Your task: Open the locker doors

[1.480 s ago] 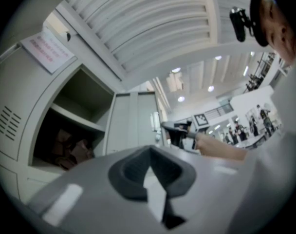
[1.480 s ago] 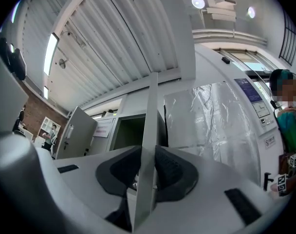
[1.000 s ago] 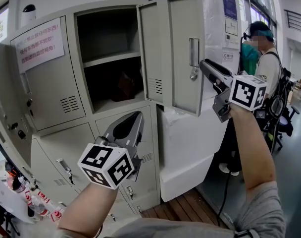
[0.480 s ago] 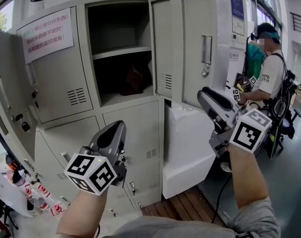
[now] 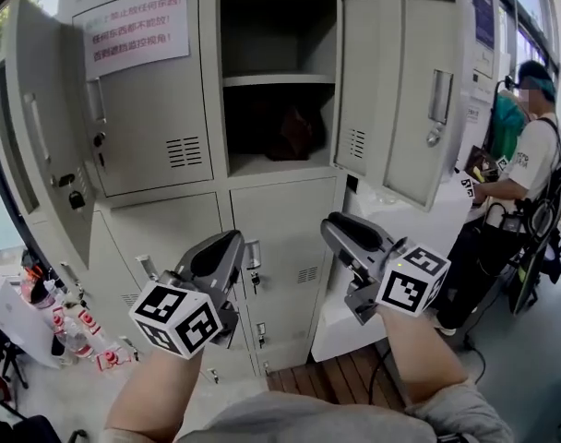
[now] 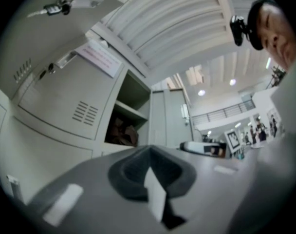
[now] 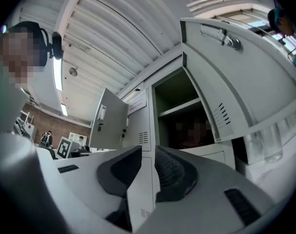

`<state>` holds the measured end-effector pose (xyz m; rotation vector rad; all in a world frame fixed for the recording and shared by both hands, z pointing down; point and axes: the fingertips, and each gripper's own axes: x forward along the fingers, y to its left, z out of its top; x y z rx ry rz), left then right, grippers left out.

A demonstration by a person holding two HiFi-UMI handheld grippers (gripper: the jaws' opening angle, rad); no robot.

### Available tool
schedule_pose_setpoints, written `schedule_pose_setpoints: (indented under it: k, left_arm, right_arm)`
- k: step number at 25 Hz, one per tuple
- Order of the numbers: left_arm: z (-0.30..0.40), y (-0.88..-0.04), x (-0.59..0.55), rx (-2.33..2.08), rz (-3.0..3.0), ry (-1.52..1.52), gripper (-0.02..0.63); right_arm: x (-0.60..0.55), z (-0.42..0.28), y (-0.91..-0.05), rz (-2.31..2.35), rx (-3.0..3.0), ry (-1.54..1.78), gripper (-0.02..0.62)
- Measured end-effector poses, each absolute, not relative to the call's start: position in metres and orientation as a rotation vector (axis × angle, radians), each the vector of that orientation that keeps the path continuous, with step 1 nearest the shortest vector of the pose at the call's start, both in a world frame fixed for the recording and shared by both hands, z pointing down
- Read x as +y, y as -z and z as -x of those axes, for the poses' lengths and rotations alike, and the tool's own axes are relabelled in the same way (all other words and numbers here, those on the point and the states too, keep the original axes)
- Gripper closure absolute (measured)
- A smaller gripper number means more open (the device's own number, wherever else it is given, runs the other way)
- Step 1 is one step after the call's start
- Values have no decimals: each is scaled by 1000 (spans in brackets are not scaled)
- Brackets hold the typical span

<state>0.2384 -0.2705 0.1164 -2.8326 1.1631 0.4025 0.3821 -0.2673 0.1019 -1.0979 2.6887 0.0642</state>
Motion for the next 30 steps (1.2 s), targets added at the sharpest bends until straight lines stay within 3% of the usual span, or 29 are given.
schedule_pose_setpoints:
  k: [18, 30]
  left_arm:
    - [-126, -329, -226, 1668, 2904, -177, 601]
    - [1, -408, -183, 2033, 2774, 33, 601]
  right_arm:
    - [-270, -296, -244, 694, 2841, 271, 518]
    - [-269, -156, -383, 505, 2981, 486, 518]
